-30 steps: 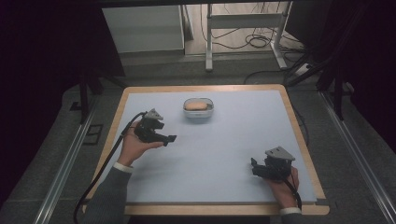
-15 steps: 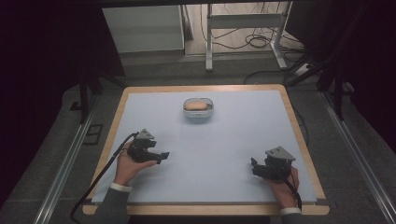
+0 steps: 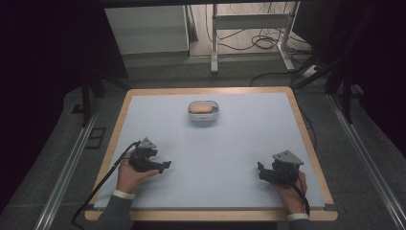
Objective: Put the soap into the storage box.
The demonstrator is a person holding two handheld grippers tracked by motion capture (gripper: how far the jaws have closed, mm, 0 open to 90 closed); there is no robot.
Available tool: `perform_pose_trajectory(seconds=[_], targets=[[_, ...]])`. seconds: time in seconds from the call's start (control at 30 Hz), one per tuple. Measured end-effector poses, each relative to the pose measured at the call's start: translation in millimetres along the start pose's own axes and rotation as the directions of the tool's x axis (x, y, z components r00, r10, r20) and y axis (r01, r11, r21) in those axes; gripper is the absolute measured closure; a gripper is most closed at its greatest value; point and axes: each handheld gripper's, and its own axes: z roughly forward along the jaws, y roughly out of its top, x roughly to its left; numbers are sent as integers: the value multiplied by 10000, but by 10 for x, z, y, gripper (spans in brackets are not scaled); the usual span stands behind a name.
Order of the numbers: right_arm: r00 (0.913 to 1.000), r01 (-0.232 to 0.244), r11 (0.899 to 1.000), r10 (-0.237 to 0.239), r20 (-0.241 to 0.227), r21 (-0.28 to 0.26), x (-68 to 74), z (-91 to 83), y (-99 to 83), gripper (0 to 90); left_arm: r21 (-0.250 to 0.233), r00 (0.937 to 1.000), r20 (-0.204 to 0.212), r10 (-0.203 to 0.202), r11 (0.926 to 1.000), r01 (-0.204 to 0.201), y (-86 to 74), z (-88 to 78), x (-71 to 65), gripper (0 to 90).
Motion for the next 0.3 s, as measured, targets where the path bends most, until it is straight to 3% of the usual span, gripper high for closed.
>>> perform_pose_trajectory(seconds=[0.3], targets=[[10000, -40, 10000, 40, -69, -89, -10, -6, -2, 86, -3, 10000, 84, -16, 10000, 16, -11, 3, -17, 211]])
